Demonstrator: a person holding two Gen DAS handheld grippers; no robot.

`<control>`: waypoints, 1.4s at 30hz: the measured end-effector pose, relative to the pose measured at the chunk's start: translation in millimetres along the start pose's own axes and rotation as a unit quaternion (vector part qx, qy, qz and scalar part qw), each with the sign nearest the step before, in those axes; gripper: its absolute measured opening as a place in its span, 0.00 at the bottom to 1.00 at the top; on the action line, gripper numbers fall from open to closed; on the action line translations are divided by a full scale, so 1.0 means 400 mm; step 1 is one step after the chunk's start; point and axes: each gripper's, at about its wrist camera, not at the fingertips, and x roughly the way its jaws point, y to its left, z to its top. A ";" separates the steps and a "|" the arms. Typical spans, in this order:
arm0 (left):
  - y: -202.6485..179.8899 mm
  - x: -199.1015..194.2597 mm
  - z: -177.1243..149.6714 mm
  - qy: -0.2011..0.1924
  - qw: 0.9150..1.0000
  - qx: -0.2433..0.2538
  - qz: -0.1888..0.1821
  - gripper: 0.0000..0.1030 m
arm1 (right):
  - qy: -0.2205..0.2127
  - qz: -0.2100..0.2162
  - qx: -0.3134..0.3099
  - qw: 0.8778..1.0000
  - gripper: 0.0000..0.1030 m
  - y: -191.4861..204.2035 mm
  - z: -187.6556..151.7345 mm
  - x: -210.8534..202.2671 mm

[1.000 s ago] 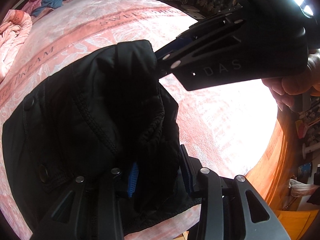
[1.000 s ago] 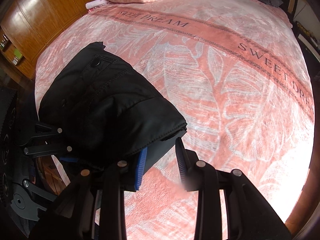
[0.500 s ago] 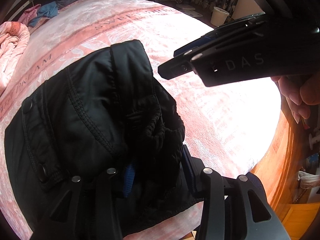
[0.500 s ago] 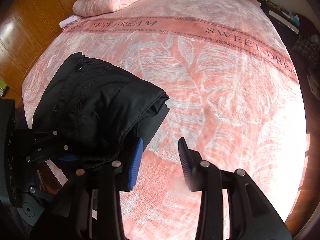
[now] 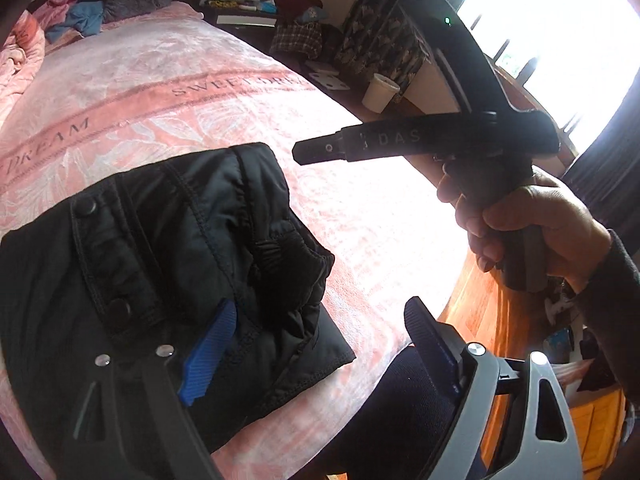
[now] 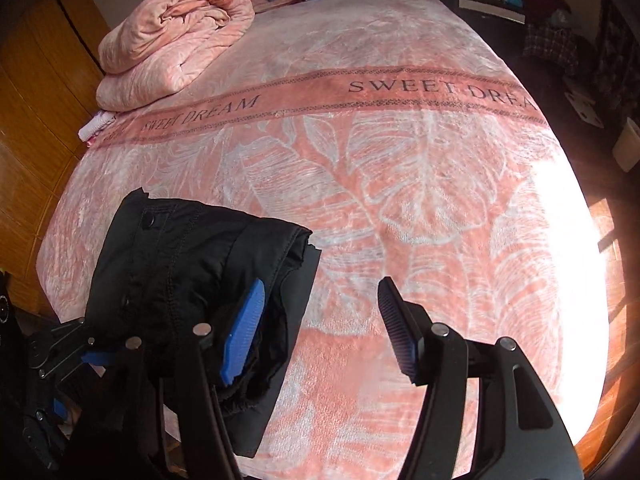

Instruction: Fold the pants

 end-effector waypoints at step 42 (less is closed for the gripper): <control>0.462 -0.343 -0.368 -0.092 0.954 -0.280 0.043 0.91 | -0.030 0.017 0.004 0.999 0.53 0.229 -0.243 0.079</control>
